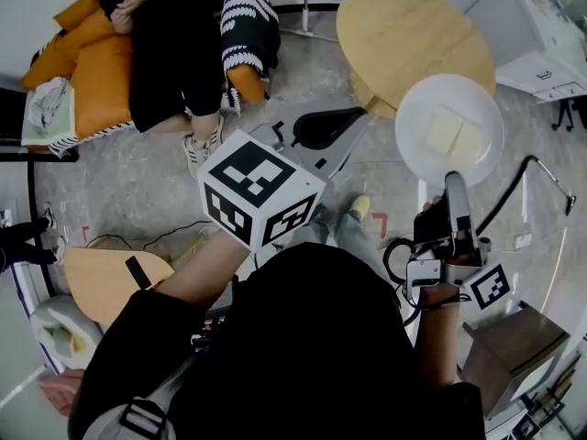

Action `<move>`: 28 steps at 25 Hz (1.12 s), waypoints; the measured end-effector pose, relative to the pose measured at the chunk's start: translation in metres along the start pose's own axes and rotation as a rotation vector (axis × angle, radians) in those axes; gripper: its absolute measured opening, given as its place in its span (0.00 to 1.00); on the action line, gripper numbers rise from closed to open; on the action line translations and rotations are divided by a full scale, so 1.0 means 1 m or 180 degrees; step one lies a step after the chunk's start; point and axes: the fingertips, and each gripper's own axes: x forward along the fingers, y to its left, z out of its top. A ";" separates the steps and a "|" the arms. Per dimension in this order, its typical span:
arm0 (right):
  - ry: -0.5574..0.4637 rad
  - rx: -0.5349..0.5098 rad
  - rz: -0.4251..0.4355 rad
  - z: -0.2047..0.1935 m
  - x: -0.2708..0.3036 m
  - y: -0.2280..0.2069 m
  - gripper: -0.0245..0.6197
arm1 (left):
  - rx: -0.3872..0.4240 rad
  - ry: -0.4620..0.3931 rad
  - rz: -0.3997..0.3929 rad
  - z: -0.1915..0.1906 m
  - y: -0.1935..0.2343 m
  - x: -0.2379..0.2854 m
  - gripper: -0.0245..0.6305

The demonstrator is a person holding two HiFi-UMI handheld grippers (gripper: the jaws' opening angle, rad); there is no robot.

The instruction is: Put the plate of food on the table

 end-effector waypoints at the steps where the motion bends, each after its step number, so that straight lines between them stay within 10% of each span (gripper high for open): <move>1: 0.0005 -0.0007 0.0001 0.000 0.001 0.000 0.07 | -0.0004 -0.0011 -0.0002 0.001 0.000 0.000 0.05; 28: 0.0311 0.0035 0.0213 0.064 0.024 -0.038 0.07 | 0.0048 0.0019 0.0279 0.024 -0.013 0.077 0.05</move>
